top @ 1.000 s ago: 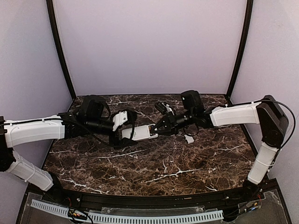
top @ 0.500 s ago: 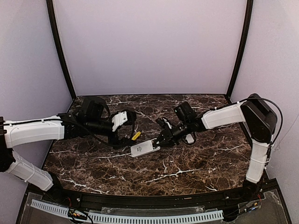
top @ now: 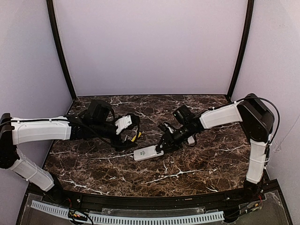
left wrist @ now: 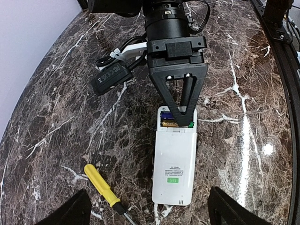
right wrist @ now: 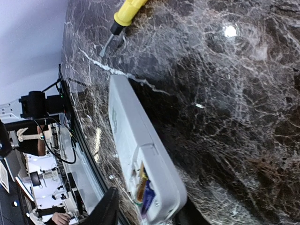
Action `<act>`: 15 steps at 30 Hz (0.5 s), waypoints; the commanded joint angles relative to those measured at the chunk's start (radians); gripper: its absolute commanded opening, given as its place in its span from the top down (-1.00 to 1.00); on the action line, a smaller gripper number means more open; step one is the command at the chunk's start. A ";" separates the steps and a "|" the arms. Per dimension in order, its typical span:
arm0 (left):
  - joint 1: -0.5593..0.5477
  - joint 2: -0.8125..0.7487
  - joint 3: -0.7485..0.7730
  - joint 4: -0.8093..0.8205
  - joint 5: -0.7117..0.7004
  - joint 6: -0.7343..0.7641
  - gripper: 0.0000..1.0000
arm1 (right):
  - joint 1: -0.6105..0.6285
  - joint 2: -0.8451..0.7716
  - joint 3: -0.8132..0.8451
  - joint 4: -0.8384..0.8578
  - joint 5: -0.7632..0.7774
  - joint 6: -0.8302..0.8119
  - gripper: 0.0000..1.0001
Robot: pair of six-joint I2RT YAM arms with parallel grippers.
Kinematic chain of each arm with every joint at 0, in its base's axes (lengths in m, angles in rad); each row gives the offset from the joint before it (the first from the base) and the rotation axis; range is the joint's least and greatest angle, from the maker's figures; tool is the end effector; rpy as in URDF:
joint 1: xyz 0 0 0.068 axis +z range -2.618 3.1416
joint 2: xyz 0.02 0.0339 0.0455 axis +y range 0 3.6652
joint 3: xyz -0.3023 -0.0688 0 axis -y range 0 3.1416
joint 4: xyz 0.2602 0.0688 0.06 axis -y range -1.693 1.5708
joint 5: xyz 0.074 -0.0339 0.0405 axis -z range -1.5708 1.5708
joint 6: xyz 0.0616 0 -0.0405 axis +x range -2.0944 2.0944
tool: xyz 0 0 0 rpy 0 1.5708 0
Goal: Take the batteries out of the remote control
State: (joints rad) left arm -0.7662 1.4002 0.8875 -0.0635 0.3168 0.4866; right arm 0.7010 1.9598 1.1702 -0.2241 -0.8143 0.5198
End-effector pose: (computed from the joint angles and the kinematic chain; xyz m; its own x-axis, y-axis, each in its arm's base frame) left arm 0.2288 -0.2468 0.2639 0.0491 0.5694 -0.8206 0.9324 0.2684 0.2421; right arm 0.2936 0.3064 0.1520 -0.9288 -0.3378 -0.1523 -0.3171 0.5119 0.7984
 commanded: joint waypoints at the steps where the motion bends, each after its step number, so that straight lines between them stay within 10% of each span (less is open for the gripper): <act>1: 0.003 0.016 0.017 -0.041 -0.013 -0.010 -0.73 | -0.016 0.008 0.002 -0.079 0.065 -0.030 0.15; 15: 0.025 0.096 0.028 -0.052 -0.066 -0.021 -0.64 | -0.036 -0.053 -0.016 -0.193 0.184 -0.063 -0.38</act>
State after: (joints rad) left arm -0.7536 1.4719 0.8963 -0.0788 0.2771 0.4808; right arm 0.6743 1.9465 1.1671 -0.3565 -0.7025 0.4782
